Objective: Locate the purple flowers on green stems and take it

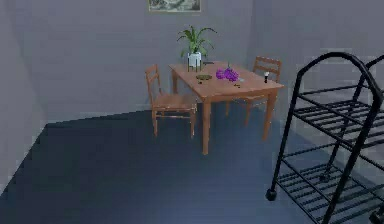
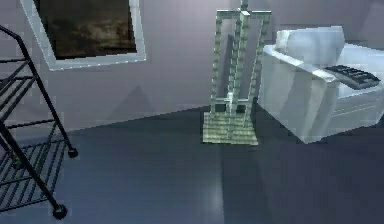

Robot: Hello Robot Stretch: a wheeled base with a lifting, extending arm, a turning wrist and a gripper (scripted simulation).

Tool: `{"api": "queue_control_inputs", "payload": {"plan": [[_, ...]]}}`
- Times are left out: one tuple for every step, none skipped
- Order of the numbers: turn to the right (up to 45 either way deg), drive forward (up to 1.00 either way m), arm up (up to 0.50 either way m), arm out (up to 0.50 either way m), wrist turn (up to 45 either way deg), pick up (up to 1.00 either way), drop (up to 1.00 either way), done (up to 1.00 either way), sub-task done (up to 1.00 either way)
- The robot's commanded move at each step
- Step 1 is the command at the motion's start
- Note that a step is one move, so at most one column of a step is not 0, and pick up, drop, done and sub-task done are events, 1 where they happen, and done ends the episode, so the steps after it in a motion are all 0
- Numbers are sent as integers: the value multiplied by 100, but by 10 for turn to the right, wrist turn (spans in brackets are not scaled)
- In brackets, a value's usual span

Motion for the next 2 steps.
{"api": "queue_control_inputs", "payload": {"plan": [[0, 100, 0, 0, 0, 0, 0, 0, 0], [30, 0, 0, 0, 0, 0, 0, 0, 0]]}}
